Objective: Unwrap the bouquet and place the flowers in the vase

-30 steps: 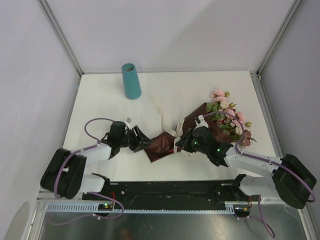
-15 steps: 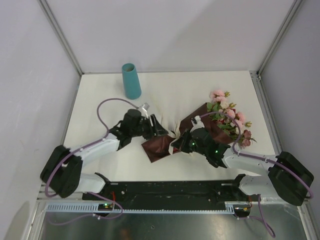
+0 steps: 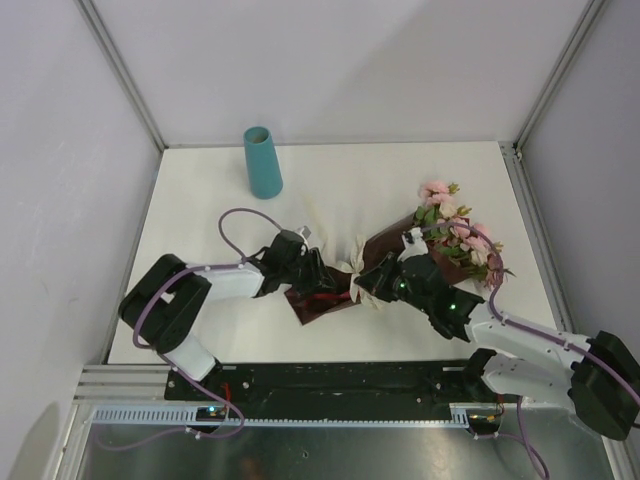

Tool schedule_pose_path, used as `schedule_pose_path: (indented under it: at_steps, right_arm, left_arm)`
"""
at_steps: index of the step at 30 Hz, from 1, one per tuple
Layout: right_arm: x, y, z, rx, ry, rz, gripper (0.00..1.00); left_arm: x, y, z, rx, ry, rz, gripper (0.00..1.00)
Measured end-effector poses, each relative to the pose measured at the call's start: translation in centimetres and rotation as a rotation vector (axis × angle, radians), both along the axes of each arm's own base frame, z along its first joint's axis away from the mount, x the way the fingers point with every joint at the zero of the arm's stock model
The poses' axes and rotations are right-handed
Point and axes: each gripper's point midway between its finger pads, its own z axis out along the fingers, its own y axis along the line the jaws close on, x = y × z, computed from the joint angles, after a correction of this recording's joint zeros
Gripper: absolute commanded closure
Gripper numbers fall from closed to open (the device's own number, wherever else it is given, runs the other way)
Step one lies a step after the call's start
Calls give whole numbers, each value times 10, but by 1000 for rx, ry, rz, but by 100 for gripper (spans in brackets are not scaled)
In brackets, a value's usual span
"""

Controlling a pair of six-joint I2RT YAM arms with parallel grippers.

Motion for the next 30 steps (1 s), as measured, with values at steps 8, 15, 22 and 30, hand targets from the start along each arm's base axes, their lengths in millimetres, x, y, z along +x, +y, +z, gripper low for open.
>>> schedule_pose_path:
  at_steps: [8, 15, 22, 30]
  right_arm:
    - [5, -32, 14, 7, -9, -84, 100]
    - [2, -41, 18, 16, -18, -89, 100]
    - [-5, -30, -16, 2, 36, -21, 100]
    - [-5, -24, -13, 29, 22, -3, 100]
  left_arm:
    - [9, -7, -4, -19, -9, 11, 52]
    - [9, -9, -3, -25, -14, 11, 46]
    - [11, -4, 32, -16, -50, 23, 34]
    - [32, -19, 95, -109, -155, 37, 31]
